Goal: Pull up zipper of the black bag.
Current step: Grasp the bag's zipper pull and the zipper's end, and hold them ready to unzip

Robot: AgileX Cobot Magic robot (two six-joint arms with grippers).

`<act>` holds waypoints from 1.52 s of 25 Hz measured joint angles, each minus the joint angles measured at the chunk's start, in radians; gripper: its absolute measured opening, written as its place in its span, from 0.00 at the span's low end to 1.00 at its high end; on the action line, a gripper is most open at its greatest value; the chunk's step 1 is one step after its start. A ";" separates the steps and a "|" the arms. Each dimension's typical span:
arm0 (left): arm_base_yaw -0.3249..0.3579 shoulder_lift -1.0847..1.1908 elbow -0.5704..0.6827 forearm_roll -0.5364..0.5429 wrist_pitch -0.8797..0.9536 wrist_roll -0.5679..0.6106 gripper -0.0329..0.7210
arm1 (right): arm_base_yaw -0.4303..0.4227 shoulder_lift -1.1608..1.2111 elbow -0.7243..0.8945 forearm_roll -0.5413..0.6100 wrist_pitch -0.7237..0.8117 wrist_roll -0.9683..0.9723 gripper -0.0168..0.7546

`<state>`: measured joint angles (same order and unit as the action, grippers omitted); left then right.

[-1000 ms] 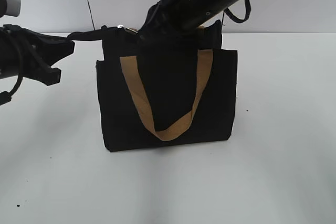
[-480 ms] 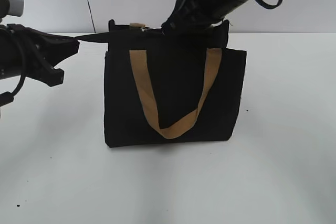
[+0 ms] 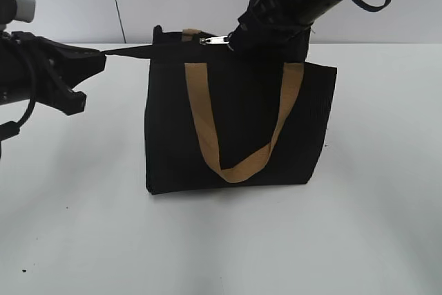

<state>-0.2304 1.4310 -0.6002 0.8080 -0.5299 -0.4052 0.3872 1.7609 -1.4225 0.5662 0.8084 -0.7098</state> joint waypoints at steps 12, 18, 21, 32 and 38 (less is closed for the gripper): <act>0.026 -0.090 0.002 -0.106 0.214 -0.002 0.08 | -0.044 -0.003 0.000 -0.037 -0.006 -0.012 0.00; 0.026 -0.090 0.002 -0.106 0.249 -0.002 0.08 | -0.044 -0.003 0.000 -0.202 -0.005 0.066 0.00; 0.026 -0.090 0.002 -0.106 0.252 -0.002 0.08 | -0.044 -0.003 0.000 -0.301 -0.005 0.135 0.00; 0.025 -0.091 0.002 -0.187 0.280 -0.002 0.25 | -0.043 -0.012 0.000 -0.255 -0.004 0.228 0.19; -0.011 -0.159 -0.015 -0.408 0.537 -0.002 0.79 | -0.043 -0.093 0.000 -0.233 0.022 0.301 0.80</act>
<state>-0.2413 1.2725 -0.6156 0.3998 0.0066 -0.4071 0.3443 1.6682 -1.4225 0.3329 0.8302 -0.4088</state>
